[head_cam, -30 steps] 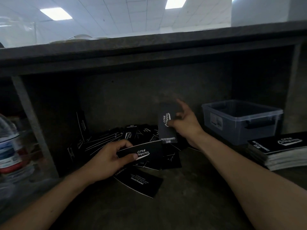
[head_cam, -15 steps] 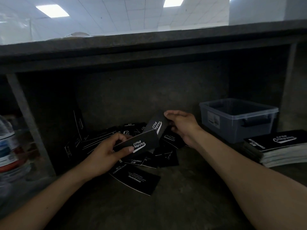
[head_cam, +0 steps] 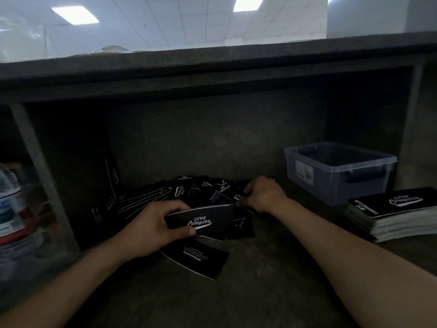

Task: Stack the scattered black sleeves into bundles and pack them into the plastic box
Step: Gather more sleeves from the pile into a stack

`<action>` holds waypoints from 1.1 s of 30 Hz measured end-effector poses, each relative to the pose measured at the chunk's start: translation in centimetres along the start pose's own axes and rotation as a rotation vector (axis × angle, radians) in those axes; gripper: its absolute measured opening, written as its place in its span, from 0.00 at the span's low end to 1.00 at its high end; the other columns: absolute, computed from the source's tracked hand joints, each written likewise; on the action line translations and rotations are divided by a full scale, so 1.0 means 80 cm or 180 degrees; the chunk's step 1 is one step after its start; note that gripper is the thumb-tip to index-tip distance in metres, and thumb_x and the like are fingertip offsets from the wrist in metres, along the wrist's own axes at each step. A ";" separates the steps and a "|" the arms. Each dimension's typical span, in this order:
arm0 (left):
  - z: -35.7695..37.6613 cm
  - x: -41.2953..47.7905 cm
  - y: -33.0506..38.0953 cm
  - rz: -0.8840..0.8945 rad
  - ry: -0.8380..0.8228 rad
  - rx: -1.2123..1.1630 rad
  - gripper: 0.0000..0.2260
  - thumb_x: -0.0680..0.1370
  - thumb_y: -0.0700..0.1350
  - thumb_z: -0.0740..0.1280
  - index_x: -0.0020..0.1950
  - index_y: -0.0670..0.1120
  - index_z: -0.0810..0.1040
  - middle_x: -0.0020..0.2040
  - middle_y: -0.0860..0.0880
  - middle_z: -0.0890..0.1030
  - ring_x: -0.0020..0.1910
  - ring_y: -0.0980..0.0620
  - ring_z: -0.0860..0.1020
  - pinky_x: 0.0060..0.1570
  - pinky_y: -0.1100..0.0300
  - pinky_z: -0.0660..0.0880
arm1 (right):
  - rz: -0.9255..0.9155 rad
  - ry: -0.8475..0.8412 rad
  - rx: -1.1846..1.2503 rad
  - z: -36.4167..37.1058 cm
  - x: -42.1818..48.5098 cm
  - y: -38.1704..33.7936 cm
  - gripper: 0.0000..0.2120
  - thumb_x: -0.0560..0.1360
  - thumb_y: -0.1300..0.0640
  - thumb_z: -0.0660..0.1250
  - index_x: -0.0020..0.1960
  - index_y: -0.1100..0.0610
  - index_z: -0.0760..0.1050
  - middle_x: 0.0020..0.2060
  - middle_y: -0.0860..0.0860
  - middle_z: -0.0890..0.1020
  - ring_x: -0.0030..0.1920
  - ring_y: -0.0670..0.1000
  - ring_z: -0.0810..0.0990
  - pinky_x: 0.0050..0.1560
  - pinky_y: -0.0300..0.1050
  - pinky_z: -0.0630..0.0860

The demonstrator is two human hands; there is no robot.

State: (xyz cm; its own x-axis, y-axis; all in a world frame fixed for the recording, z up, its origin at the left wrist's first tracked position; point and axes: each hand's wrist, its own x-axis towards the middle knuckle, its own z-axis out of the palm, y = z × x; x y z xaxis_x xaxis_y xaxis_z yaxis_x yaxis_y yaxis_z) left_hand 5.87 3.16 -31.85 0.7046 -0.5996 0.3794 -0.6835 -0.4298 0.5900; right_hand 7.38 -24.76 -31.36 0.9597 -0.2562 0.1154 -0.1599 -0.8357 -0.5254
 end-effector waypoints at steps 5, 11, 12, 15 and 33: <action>-0.002 0.003 -0.008 0.0132 0.0127 0.0122 0.05 0.72 0.44 0.77 0.47 0.51 0.85 0.48 0.52 0.84 0.48 0.54 0.83 0.51 0.56 0.79 | -0.0314 0.0511 0.1311 -0.002 0.008 -0.004 0.14 0.67 0.64 0.78 0.51 0.55 0.82 0.45 0.50 0.82 0.50 0.49 0.82 0.51 0.39 0.76; -0.005 0.008 -0.020 -0.0204 0.0569 -0.0147 0.19 0.65 0.45 0.82 0.50 0.50 0.77 0.56 0.56 0.80 0.54 0.59 0.81 0.54 0.62 0.79 | -0.0951 -0.0786 0.2101 -0.018 -0.022 -0.027 0.11 0.70 0.61 0.77 0.52 0.57 0.83 0.44 0.52 0.87 0.44 0.42 0.84 0.50 0.37 0.78; -0.005 0.009 -0.018 -0.0360 0.0567 -0.0342 0.22 0.66 0.42 0.81 0.53 0.49 0.74 0.57 0.54 0.81 0.54 0.58 0.82 0.52 0.58 0.81 | -0.0934 -0.1281 0.1982 -0.015 -0.027 -0.028 0.10 0.73 0.59 0.74 0.54 0.56 0.83 0.48 0.52 0.87 0.48 0.43 0.84 0.53 0.40 0.78; -0.004 0.008 -0.013 -0.0524 0.0356 -0.0684 0.24 0.68 0.39 0.79 0.58 0.51 0.72 0.53 0.47 0.85 0.51 0.51 0.85 0.45 0.58 0.82 | -0.0827 -0.1684 0.2586 -0.005 -0.025 -0.035 0.10 0.82 0.55 0.61 0.59 0.56 0.79 0.52 0.52 0.86 0.54 0.48 0.84 0.57 0.47 0.77; -0.004 0.004 -0.004 -0.0275 0.0206 0.0154 0.06 0.74 0.39 0.75 0.45 0.49 0.81 0.45 0.54 0.85 0.42 0.58 0.83 0.43 0.66 0.78 | -0.0792 0.0001 -0.0194 0.005 -0.009 -0.013 0.18 0.70 0.47 0.74 0.58 0.50 0.81 0.57 0.48 0.82 0.57 0.49 0.79 0.53 0.37 0.72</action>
State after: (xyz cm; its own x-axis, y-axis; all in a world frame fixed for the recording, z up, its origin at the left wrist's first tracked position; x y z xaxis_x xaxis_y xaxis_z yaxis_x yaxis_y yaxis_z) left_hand 6.36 3.32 -31.70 0.7711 -0.5147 0.3747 -0.6269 -0.5110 0.5881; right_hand 6.97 -23.50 -31.27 0.9712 -0.0393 0.2351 0.0674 -0.9008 -0.4289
